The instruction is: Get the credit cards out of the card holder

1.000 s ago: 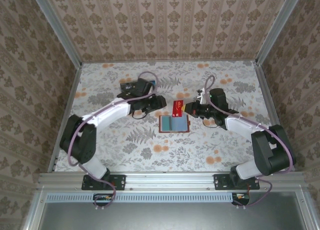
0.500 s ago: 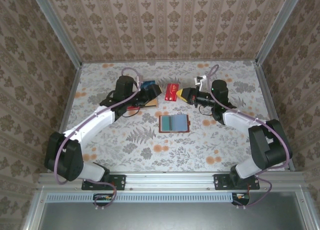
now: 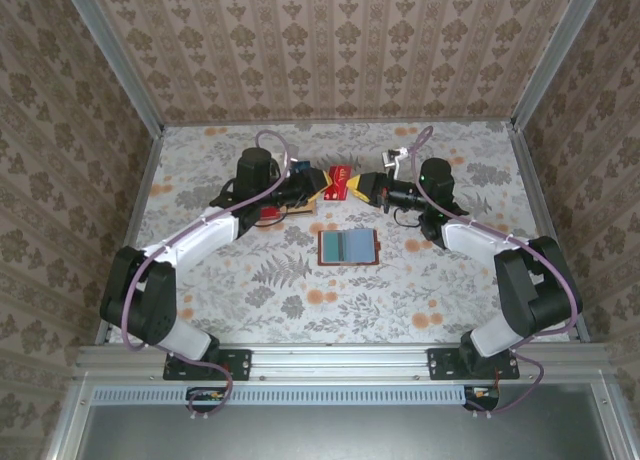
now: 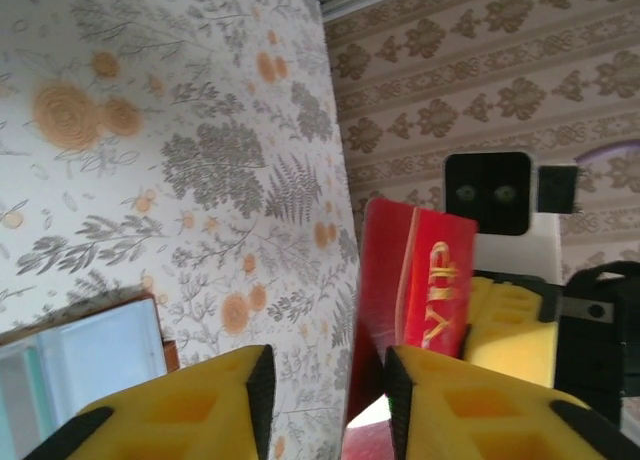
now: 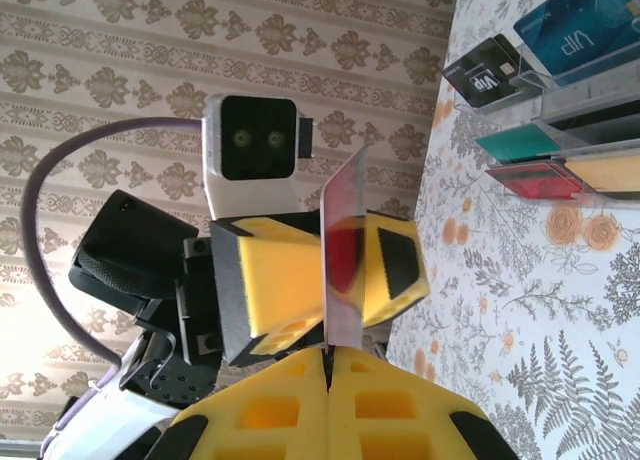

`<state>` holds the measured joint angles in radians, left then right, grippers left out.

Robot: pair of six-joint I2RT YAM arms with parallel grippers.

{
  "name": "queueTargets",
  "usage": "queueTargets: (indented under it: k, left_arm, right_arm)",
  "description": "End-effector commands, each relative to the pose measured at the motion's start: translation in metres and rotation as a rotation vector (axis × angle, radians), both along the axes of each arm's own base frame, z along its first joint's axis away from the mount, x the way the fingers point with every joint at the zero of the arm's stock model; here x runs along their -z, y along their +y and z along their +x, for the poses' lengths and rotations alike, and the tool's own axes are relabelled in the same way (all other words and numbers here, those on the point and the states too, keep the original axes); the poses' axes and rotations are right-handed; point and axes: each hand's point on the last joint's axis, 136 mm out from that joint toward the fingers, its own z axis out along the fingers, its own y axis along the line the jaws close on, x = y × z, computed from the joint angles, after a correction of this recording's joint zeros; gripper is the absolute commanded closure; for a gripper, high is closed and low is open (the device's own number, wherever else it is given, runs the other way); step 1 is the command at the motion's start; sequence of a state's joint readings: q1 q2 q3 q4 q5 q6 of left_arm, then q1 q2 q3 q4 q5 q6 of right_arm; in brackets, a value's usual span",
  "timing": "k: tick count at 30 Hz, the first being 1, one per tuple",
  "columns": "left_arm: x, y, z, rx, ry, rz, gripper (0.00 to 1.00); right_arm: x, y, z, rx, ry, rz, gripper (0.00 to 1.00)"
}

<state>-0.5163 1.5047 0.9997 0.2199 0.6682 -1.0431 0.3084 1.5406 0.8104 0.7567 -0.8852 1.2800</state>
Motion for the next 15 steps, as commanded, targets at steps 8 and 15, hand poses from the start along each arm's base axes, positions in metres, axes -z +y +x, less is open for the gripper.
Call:
queueTargets:
  k: [8,15]
  left_arm:
    - [-0.026,-0.009,-0.005,0.063,-0.061,-0.106,0.82]
    - [-0.03,-0.009,-0.01,0.091,-0.074,-0.125,1.0]
  right_arm:
    - [-0.002,0.008,0.0,-0.033,-0.019,0.006,1.0]
    - [0.007,0.008,0.0,-0.028,-0.002,-0.012,0.99]
